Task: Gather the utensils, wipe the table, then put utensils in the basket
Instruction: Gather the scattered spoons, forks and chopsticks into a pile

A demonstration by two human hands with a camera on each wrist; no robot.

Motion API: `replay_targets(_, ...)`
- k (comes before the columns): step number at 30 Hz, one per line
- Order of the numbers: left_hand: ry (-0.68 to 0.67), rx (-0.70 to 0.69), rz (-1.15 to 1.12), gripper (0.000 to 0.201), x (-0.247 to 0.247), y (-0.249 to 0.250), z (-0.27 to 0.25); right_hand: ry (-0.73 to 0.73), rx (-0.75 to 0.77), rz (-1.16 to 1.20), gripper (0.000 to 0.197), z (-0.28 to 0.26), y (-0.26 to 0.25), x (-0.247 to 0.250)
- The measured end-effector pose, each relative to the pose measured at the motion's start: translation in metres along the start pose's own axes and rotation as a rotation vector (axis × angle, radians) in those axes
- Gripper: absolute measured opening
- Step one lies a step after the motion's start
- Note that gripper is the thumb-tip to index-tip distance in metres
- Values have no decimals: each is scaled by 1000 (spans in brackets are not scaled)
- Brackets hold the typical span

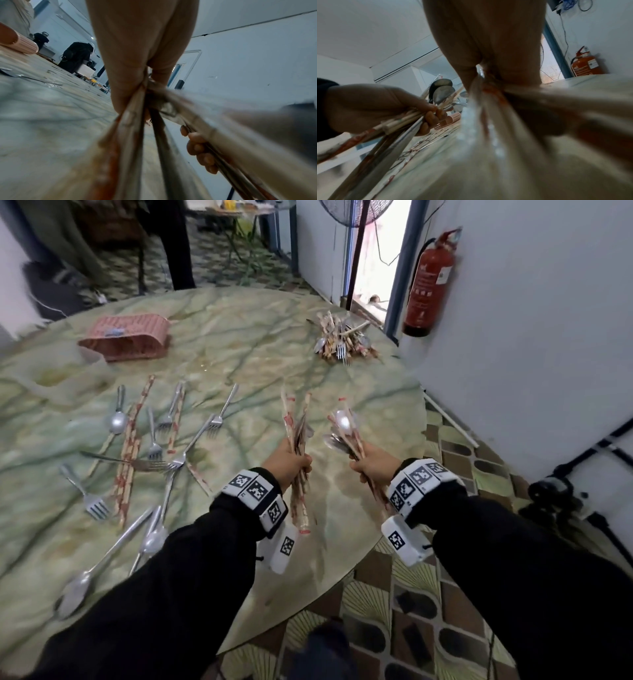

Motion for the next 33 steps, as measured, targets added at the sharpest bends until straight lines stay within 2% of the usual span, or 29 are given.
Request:
replay_targets(7,126,0,15,43,-16,22,53,-141,94,-403,43,56,16,46)
replay_targets(11,169,8,2,43,-26,46,90,-149,121,-548,35,93,21,79)
replay_targets(18,175,13,44,40,-41,87,135,-209,194,-661,28,147,24,136)
replay_targets(25,237,50,40,54,-45,107,166,-339,296,-687,22,201,28,176)
replay_targets(33,363,90,-66,57,-70,141,199,-491,475,-830,36,276,40,228)
Point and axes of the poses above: each hand's wrist, its own z-axis towards the middle knuckle, its own x-axis out of the back of the hand, y = z × x, the point moved 1 cm from there along z, towards the middle knuckle, and after that the axes turned 11 degrees about x, right-handed, at the moved point
